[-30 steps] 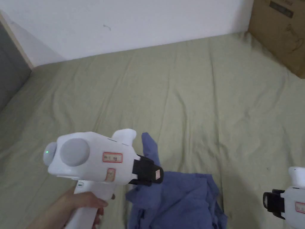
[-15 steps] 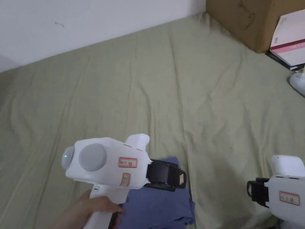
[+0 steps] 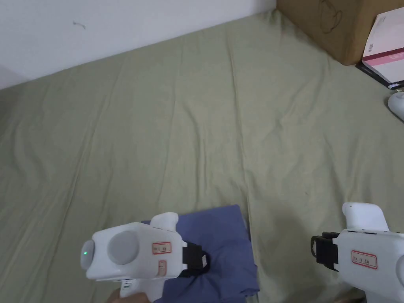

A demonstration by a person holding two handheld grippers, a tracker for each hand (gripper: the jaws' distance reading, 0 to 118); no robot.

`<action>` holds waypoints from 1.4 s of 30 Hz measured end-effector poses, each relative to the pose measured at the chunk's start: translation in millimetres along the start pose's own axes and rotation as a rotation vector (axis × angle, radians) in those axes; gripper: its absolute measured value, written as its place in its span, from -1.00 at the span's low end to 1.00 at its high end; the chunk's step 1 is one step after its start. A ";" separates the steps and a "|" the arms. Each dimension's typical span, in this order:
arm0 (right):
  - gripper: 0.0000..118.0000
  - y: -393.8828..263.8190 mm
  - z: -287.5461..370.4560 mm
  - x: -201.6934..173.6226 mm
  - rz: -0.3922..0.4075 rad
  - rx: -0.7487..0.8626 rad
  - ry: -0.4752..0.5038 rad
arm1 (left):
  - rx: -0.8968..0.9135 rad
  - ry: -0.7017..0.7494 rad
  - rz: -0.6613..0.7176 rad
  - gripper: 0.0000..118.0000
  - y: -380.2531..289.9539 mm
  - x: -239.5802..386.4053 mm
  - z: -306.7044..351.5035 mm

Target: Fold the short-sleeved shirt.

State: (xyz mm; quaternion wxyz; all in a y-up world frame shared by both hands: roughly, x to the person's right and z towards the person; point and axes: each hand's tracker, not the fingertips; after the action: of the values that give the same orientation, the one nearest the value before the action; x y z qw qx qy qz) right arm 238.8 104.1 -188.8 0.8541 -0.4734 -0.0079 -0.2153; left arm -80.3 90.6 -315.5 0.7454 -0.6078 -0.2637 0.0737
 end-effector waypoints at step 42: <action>-0.97 12.2 -45.6 -172.2 0.343 -0.120 0.212 | 0.304 -0.254 0.414 -0.86 -97.5 -146.7 104.4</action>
State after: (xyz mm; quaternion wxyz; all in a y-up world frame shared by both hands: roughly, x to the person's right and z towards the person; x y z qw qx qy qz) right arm 78.5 134.7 -261.2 0.8445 -0.4925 0.1756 -0.1157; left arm -275.9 93.6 -255.2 0.7581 -0.5158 -0.2112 0.3387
